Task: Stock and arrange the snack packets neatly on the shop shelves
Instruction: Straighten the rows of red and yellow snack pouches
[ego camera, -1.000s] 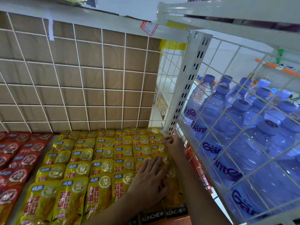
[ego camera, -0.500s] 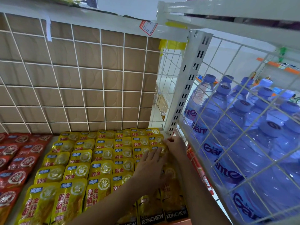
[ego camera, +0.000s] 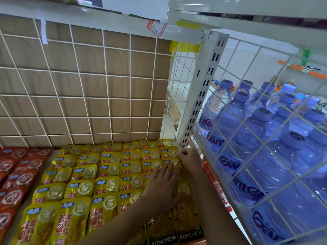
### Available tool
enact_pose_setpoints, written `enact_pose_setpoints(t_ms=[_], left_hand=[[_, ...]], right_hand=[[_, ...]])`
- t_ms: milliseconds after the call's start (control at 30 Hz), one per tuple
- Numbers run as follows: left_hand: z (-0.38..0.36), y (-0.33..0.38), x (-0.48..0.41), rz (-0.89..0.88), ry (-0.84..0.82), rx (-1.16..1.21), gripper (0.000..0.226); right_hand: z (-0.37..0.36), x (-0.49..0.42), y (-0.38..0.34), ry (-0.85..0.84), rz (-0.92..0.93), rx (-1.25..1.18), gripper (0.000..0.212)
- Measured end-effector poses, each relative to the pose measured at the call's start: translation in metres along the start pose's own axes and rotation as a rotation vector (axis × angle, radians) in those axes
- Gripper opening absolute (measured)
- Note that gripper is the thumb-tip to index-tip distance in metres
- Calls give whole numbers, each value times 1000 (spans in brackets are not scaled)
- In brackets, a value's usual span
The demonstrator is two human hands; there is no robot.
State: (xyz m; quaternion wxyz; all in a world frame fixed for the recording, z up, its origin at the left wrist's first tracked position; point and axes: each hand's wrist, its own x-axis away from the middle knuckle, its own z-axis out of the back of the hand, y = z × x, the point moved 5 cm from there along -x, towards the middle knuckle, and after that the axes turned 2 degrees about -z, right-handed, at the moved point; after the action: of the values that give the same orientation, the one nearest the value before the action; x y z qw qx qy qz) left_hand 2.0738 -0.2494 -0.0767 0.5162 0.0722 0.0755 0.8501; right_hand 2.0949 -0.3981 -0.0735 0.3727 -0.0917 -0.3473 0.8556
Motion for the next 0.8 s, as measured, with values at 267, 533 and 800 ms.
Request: enact_pose_setpoints(t_ms=[267,533,800], left_hand=[[-2,0,1,7,5,5,101],[-3,-1,0,8,14,6,103],[-3,-1,1,-2,22,17,95]], right_hand=[[0,0,0,-25,11,1,22],[1,2,-3,-52,9,2,21],[5,15,-1,42,-2,-25,25]])
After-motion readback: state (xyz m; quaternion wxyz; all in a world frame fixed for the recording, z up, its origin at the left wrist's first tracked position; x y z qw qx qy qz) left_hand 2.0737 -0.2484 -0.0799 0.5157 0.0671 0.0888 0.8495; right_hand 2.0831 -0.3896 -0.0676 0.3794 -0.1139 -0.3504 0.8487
